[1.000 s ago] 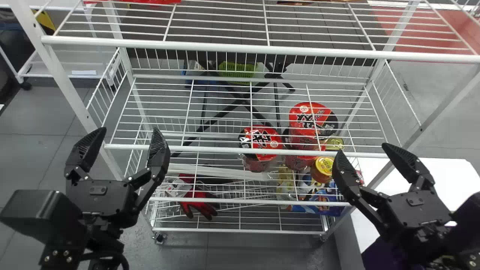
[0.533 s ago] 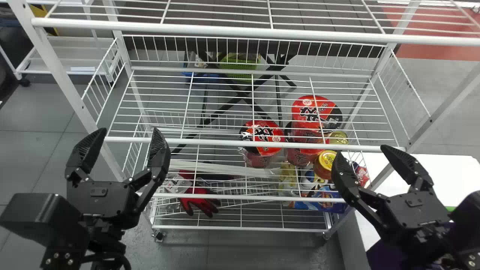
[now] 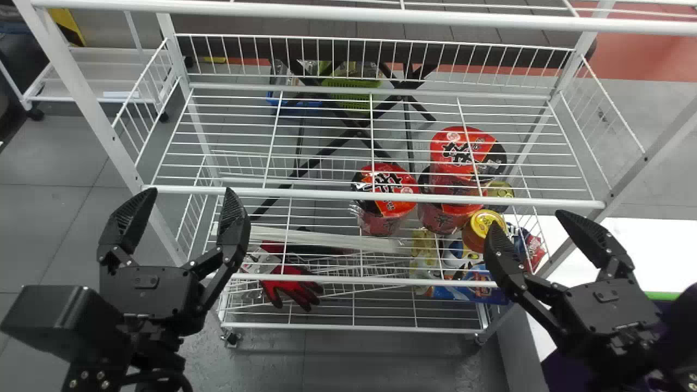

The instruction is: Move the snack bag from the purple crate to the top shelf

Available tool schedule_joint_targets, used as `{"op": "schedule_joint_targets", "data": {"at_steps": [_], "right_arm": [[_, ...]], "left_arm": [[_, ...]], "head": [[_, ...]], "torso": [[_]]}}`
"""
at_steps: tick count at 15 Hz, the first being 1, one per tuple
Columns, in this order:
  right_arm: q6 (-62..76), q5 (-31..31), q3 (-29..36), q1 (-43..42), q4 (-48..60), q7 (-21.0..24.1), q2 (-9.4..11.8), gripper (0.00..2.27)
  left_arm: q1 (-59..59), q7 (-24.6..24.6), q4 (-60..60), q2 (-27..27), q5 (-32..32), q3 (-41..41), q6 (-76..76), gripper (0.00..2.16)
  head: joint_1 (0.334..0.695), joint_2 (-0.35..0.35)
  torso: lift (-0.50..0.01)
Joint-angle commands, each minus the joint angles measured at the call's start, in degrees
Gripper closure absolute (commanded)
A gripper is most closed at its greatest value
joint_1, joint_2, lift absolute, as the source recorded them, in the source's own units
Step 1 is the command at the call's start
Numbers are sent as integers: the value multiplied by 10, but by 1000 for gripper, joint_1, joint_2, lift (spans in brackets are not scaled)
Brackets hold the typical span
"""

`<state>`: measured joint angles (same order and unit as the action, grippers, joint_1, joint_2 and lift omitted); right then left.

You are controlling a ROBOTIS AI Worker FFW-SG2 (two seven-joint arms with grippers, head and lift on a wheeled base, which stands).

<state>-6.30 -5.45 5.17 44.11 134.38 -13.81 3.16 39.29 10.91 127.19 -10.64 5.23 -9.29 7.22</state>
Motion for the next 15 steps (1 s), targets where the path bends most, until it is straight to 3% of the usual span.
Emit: {"op": "schedule_joint_targets", "data": {"at_steps": [1, 15], "right_arm": [[9, 1, -1, 1, 0, 0, 0, 161], [7, 3, -3, -3, 3, 0, 0, 161]], "left_arm": [[0, 5, -1, 0, -4, -1, 2, 144], [6, 6, 6, -1, -4, 2, 4, 137]], "head": [[695, -40], [695, -34]], "torso": [[-401], [-457]]}}
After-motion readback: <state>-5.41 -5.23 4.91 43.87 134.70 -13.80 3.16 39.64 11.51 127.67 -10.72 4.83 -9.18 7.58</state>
